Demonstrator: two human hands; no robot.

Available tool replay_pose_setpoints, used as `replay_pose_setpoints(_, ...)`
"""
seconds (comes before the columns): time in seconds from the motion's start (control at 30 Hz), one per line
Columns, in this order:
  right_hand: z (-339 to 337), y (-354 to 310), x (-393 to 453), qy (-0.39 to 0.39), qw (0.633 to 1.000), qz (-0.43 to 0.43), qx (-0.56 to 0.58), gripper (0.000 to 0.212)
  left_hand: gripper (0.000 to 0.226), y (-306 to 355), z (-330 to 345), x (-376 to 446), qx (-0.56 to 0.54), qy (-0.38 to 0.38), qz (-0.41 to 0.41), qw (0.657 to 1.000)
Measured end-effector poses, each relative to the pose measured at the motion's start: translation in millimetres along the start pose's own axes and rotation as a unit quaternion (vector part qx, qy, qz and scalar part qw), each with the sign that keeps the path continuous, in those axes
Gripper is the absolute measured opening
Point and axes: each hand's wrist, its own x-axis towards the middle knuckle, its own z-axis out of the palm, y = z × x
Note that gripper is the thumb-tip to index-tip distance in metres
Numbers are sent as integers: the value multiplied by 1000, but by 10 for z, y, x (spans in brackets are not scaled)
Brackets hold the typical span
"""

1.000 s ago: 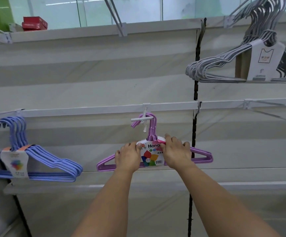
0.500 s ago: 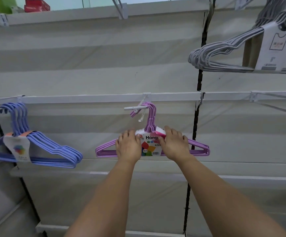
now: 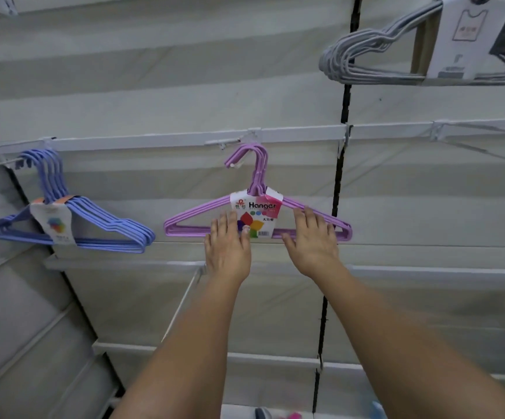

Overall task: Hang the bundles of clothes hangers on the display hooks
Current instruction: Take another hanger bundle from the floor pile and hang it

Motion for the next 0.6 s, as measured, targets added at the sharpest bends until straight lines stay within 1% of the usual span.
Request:
replay_pose_setpoints(0.17, -22, 21, -415, -15, 1000, 18, 4, 62, 51, -45, -22, -364, -10, -48, 14, 999)
replay_pose_setpoints(0.27, 7, 4, -714, -31, 998, 47, 8, 61, 51, -97, -63, -579, -12, -73, 19, 997)
replay_pose_setpoints(0.43, 67, -59, -1327, -45, 994, 96, 3, 57, 50, -286, -12, -934, -57, -127, 57, 989)
replay_pose_setpoints(0.6, 112, -75, -1877, -52, 988, 147, -21, 53, 49, -413, -15, -1355, -61, -173, 87, 979)
